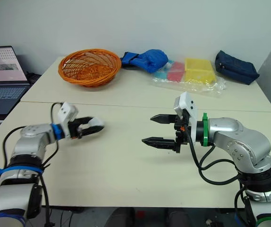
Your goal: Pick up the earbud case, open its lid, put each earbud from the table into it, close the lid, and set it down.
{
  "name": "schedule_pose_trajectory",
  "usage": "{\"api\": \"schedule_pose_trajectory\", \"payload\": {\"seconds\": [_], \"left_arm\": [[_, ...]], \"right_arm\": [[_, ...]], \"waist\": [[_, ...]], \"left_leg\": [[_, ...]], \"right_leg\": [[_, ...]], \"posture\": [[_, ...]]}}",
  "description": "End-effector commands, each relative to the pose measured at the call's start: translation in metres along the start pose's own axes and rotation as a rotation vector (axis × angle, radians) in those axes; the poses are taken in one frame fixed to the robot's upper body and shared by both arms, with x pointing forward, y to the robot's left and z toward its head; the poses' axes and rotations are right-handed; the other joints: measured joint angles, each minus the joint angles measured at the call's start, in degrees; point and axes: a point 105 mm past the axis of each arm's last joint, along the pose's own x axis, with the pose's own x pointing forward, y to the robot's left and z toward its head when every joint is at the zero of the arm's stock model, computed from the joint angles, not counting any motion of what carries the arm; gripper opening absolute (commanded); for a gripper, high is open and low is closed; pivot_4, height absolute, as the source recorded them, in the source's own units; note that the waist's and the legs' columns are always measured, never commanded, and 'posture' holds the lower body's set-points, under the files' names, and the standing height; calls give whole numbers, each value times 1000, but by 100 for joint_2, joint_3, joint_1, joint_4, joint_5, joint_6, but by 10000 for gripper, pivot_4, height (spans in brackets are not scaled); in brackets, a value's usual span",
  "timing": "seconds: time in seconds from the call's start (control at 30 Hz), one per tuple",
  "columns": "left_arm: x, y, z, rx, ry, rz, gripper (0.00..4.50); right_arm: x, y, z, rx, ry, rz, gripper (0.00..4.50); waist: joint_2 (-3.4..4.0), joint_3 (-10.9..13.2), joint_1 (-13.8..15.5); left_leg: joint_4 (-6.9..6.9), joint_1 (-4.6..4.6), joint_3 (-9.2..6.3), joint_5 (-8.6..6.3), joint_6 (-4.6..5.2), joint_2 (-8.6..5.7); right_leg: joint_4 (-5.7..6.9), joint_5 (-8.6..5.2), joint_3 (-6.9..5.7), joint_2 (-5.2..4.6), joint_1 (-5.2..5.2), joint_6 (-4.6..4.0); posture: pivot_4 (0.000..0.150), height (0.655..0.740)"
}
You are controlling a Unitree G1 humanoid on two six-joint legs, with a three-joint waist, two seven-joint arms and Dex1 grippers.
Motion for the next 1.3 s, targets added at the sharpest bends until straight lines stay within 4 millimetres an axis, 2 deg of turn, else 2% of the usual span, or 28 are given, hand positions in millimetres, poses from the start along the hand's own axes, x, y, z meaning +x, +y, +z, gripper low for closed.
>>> {"api": "schedule_pose_trajectory", "payload": {"seconds": [0.03, 0.1, 0.17, 0.23, 0.3, 0.4, 0.5, 0.73, 0.97, 1.3], "left_arm": [[23, -39, 51, 160, -102, -167, 28102], [32, -49, 56, 227, -128, -190, 28102], [37, -52, 63, 305, -164, -170, 28102], [45, -60, 75, 560, -228, -158, 28102], [49, -68, 77, 730, -264, -175, 28102], [53, -76, 81, 942, -345, -167, 28102], [56, -94, 85, 1119, -459, -192, 28102], [59, -103, 85, 1234, -537, -223, 28102], [61, -101, 87, 1270, -558, -207, 28102], [61, -104, 88, 1292, -579, -211, 28102]], "right_arm": [[-13, -18, 17, 63, -46, -85, 45000], [-14, -20, 18, 95, -47, -80, 45000], [-15, -22, 17, 116, -40, -84, 45000], [-15, -29, 14, 178, -40, -104, 45000], [-14, -33, 12, 204, -39, -118, 45000], [-5, -37, 11, 236, -43, -139, 45000], [8, -42, 9, 266, -62, -169, 45000], [21, -42, 4, 251, -52, -173, 45000], [36, -36, 15, 280, -109, -130, 45000], [41, -37, 10, 290, -102, -137, 45000]], "waist": [[0, 0, -9], [1, 0, -32], [1, 0, -73], [1, 0, -95], [2, 0, -92], [2, 0, -94], [2, 0, -90], [2, 0, -76], [2, 1, -81], [2, 1, -82]], "left_leg": [[-1, 1, 1, 0, 0, -1], [-3, 4, 2, 0, 0, -2], [-9, 13, 2, 0, 0, -5], [-9, 13, 2, 0, 0, -8], [-9, 14, 0, 0, 1, -3], [-10, 16, 0, 1, 1, -1], [-7, 17, 7, 1, 1, -1], [-7, 3, 6, 0, 1, -3], [-7, 6, 4, 1, 1, -4], [-7, 5, 5, 0, 1, -1]], "right_leg": [[-1, 4, 3, -1, 1, -4], [-1, 4, 6, 0, 0, -5], [0, 4, 9, 7, 2, -6], [0, 2, 10, 23, 2, -4], [0, 3, 17, 34, 2, -9], [4, 11, 19, 39, 1, -27], [3, 12, 22, 39, 1, -25], [-6, 12, 11, 26, -1, -18], [0, 0, 5, 35, -3, 3], [-1, 2, 4, 33, -4, -1]], "posture": [[1500, 7400], [1500, 7400], [1500, 7400], [1500, 7400], [1500, 7400], [1500, 7400], [1500, 7400], [1500, 7400], [1500, 7400], [1500, 7400]]}}
